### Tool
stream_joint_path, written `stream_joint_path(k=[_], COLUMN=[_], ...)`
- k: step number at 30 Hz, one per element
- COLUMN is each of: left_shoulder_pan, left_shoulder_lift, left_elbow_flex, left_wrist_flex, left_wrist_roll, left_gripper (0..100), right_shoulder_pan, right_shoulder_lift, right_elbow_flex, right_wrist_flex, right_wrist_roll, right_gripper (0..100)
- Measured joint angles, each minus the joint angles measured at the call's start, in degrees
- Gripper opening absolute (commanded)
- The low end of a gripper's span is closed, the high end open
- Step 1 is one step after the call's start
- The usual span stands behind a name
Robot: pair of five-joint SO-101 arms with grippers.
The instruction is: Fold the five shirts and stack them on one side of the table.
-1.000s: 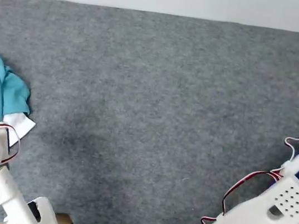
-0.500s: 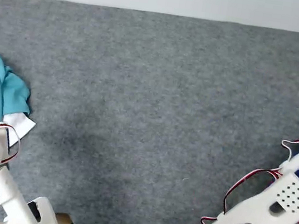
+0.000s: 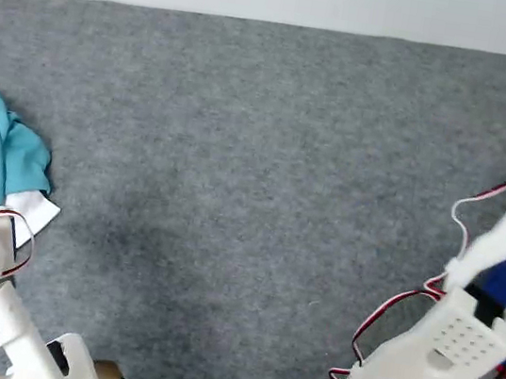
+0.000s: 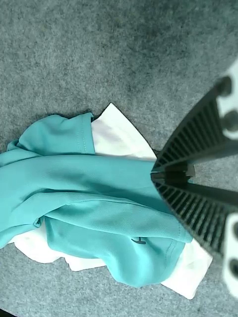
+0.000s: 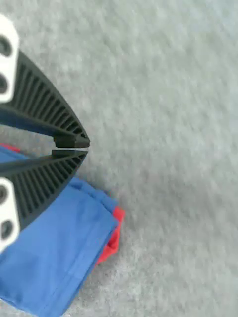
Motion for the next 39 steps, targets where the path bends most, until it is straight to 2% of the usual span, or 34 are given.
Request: stream_joint_path(k=[8, 12, 16, 23, 30, 39], left_shoulder_pan=[-0.3, -2.9, -7.6, -14.1, -17.4, -19.1], left_shoulder_lift=[0.0, 1.9, 11.2, 29.8, 45.0, 58.6], left_elbow_flex=[-0.5, -0.7, -2.4, -13.1, -21.3, -26.1], left_wrist_flex=[-0.6, -4.2, -5.8, -5.9, -6.0, -8.1], left_wrist_roll=[-12.7, -17.7, -21.5, -26.6, -31.7, -32.1], left_gripper=[5, 11, 14, 22, 23, 23], right_shoulder_pan=[-1.1, -1.1, -1.1, -1.1, -1.1, -1.1], right_shoulder_lift=[-13.3, -21.1, -29.9, -40.2, -43.3, -43.7], right_elbow_flex=[15.6, 28.6, 41.4, 58.9, 65.5, 65.7], right_wrist_flex=[0.1, 0.1, 0.1, 0.1, 0.1, 0.1], right_wrist_roll=[0.0, 0.0, 0.0, 0.0, 0.0, 0.0], right_gripper=[0.9, 0.9, 0.9, 0.9, 0.9, 0.9])
